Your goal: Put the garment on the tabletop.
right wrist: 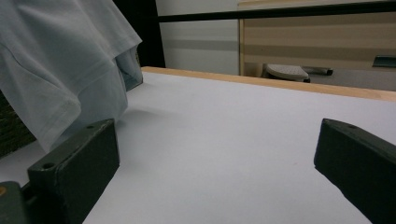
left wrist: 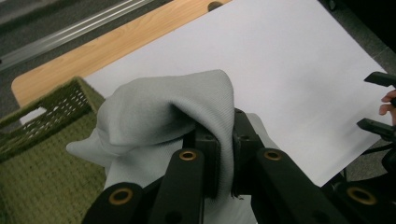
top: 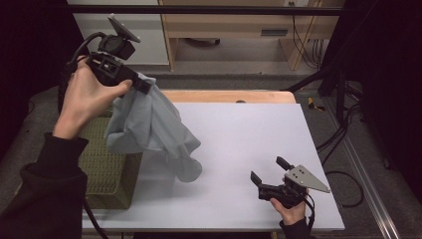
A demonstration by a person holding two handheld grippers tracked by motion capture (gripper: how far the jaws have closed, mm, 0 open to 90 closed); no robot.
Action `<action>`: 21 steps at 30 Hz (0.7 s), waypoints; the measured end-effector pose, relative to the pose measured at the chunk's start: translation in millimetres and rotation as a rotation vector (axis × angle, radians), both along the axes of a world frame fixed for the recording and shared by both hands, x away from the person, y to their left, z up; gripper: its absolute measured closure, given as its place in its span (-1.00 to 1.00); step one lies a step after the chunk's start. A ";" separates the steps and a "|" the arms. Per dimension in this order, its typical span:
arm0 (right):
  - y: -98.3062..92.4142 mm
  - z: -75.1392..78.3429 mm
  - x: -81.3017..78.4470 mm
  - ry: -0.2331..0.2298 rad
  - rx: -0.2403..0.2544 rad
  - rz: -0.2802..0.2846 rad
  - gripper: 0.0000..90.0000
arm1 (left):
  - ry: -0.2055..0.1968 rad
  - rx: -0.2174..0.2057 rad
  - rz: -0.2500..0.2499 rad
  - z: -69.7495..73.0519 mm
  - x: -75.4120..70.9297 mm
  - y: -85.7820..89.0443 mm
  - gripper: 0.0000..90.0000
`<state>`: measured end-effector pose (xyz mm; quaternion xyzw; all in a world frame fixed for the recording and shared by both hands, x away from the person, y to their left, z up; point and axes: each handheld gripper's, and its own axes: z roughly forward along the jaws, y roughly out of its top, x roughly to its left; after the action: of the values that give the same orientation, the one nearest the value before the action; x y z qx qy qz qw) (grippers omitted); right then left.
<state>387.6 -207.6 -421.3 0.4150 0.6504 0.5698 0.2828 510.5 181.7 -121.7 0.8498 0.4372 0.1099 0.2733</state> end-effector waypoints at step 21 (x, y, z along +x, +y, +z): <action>-4.9 6.0 -4.4 -0.017 0.024 -0.001 -0.99 | 0.014 0.033 -0.159 -22.2 4.4 -86.3 0.87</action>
<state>383.2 -212.6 -415.3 0.4138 0.6411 0.5808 0.2834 514.9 95.4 -143.8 0.8869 0.3683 0.0894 0.2641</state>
